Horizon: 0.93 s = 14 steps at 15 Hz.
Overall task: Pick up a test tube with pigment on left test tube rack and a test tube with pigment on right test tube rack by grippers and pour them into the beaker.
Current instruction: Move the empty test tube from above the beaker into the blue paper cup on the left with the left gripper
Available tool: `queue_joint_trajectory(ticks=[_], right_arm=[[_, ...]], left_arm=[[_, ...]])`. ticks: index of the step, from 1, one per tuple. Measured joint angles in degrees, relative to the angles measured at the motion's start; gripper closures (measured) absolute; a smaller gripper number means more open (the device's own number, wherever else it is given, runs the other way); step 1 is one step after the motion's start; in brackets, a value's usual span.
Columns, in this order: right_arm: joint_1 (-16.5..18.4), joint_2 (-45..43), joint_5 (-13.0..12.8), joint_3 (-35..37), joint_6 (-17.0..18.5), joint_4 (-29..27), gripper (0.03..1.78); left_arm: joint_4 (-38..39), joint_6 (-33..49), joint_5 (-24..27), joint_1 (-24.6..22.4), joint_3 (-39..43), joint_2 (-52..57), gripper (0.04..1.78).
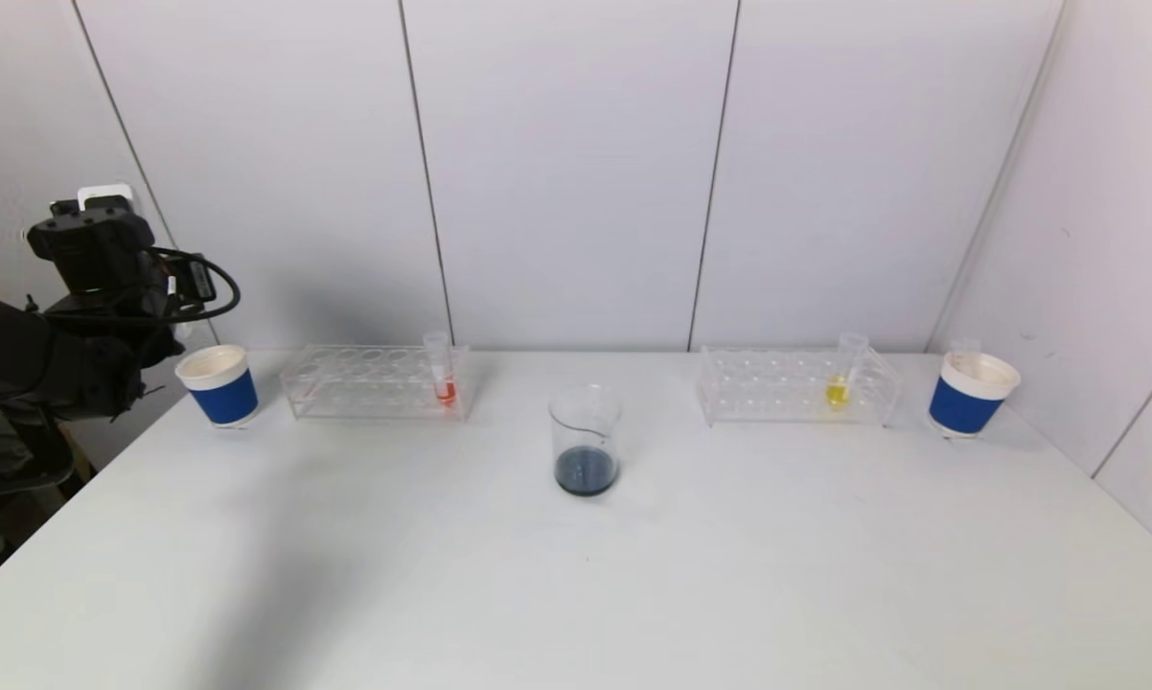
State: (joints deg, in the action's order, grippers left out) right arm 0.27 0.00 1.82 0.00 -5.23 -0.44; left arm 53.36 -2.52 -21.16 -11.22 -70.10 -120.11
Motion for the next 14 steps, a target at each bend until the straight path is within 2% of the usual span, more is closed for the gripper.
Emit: queue_joint_trajectory(ticks=[14], right_arm=[[0.0,0.0,0.0,0.0,0.0,0.0,0.04]], left_arm=[[2.1,2.2,0.6,0.4,1.3,-5.2,1.40]])
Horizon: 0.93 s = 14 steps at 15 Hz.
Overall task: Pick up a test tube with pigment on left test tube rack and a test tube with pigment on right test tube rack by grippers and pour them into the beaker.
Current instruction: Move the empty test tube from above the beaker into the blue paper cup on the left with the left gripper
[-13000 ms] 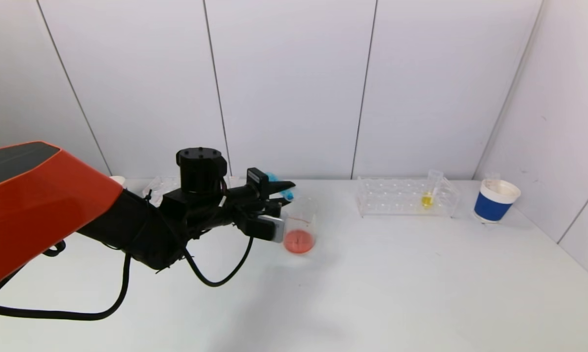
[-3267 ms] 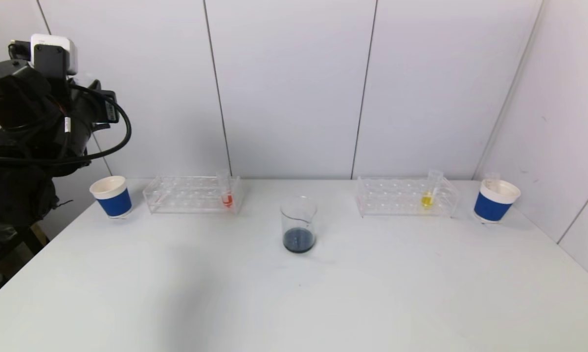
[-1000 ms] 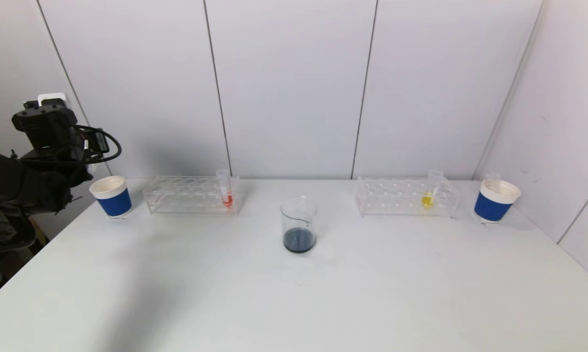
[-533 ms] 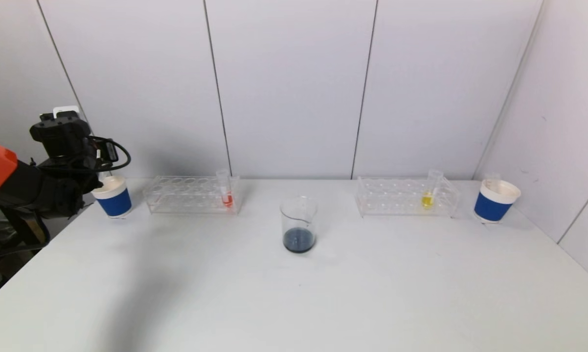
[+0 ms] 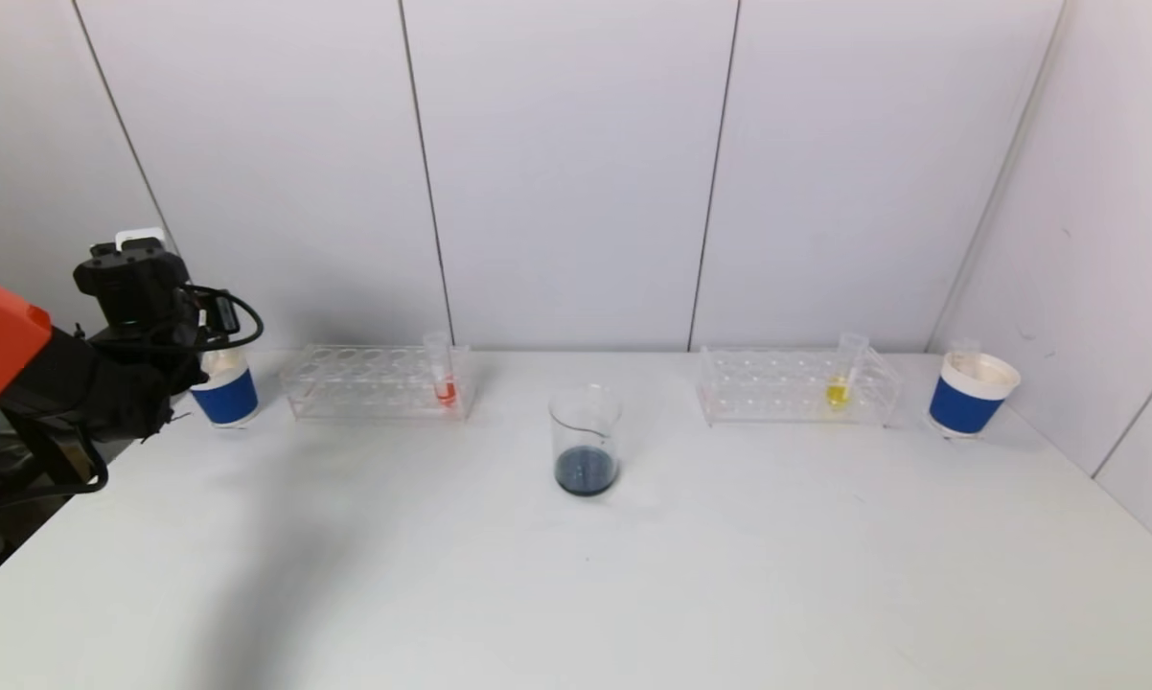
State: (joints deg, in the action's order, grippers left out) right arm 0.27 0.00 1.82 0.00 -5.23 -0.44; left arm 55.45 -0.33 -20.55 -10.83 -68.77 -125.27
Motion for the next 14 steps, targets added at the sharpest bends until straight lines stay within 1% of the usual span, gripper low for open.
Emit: queue_joint_trajectory(ticks=[8,14], right_arm=[[0.0,0.0,0.0,0.0,0.0,0.0,0.04],[0.0,0.0,0.0,0.0,0.0,0.0,0.04]], left_arm=[[6.5,-0.1,0.0,0.0,3.2,-2.8,1.40],[7.7,0.0,0.0,0.0,4.0,-4.1,1.40]])
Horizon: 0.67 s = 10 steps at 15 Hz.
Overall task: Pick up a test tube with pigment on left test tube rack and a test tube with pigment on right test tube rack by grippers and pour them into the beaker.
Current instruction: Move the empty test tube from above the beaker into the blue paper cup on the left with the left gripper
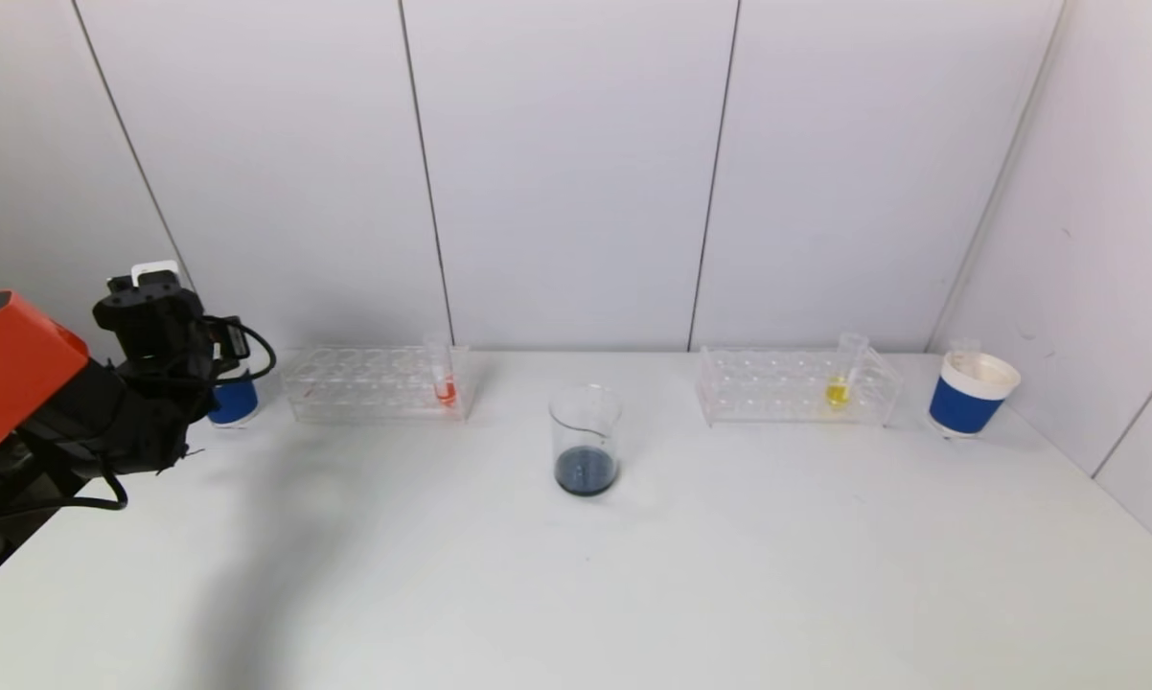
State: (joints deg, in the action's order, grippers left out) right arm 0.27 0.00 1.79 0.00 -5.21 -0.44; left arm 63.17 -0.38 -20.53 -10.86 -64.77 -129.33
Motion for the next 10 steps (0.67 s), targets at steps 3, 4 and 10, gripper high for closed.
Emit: queue_joint_trajectory(ticks=[3,4,10], right_arm=[[0.0,0.0,0.0,0.0,0.0,0.0,0.04],[0.0,0.0,0.0,0.0,0.0,0.0,0.04],[0.0,0.0,0.0,0.0,0.0,0.0,0.04]], left_arm=[[0.1,0.0,0.0,0.0,0.1,-0.2,1.40],[0.1,0.0,0.0,0.0,0.2,-0.2,1.40],[0.1,0.0,0.0,0.0,0.1,0.1,1.40]])
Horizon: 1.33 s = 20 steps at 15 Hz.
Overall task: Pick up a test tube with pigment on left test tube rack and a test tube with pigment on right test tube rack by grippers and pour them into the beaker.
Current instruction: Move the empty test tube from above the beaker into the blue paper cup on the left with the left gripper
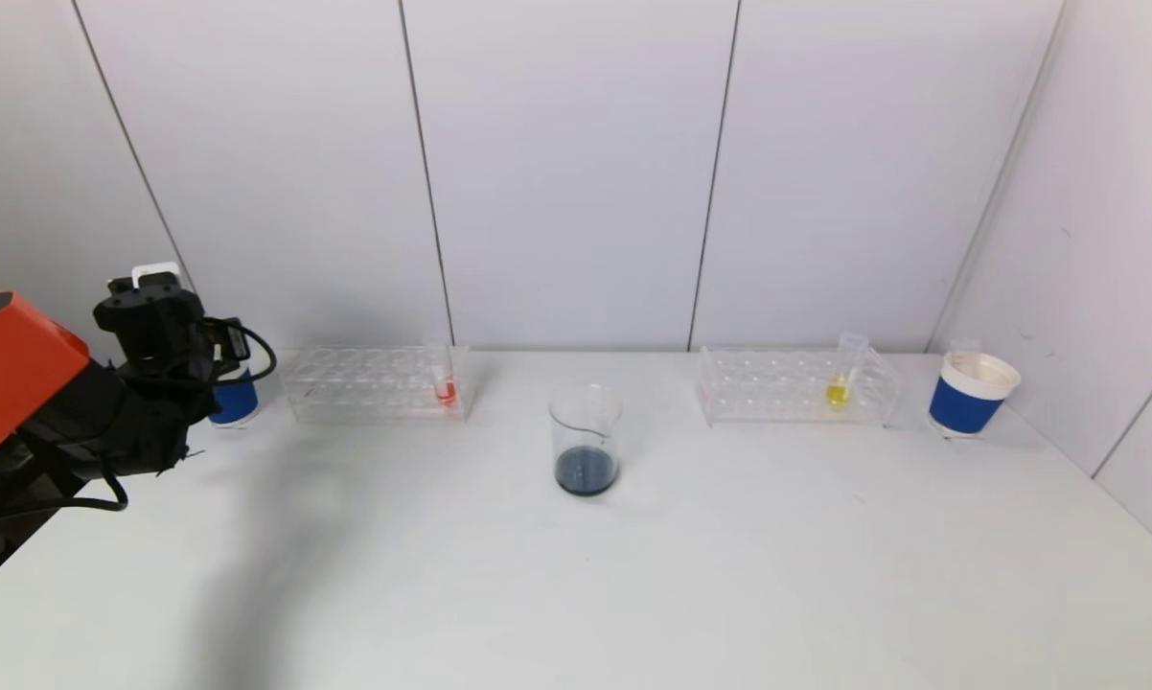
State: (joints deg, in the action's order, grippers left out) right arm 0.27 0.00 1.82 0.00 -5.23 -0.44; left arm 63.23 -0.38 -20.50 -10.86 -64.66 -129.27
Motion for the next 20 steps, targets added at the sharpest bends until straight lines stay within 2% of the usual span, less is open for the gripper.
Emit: queue_joint_trajectory(ticks=[5,7,9,12,15,17,20], right_arm=[[0.0,0.0,0.0,0.0,0.0,0.0,0.04],[0.0,0.0,0.0,0.0,0.0,0.0,0.04],[0.0,0.0,0.0,0.0,0.0,0.0,0.04],[0.0,0.0,0.0,0.0,0.0,0.0,0.04],[0.0,0.0,0.0,0.0,0.0,0.0,0.04],[0.0,0.0,0.0,0.0,0.0,0.0,0.04],[0.0,0.0,0.0,0.0,0.0,0.0,0.04]], left_arm=[[0.0,0.1,0.0,-0.2,-0.1,0.2,1.38],[0.0,0.1,0.0,-0.3,-0.1,0.2,1.29],[0.0,0.1,0.0,-0.4,-0.2,0.2,1.09],[0.0,0.1,0.0,-0.4,-0.1,0.2,0.60],[0.0,0.1,0.0,-0.4,-0.1,0.2,0.23],[0.0,0.1,0.0,-0.4,-0.1,0.2,0.09],[0.0,0.0,0.0,-0.5,-0.1,0.3,0.06]])
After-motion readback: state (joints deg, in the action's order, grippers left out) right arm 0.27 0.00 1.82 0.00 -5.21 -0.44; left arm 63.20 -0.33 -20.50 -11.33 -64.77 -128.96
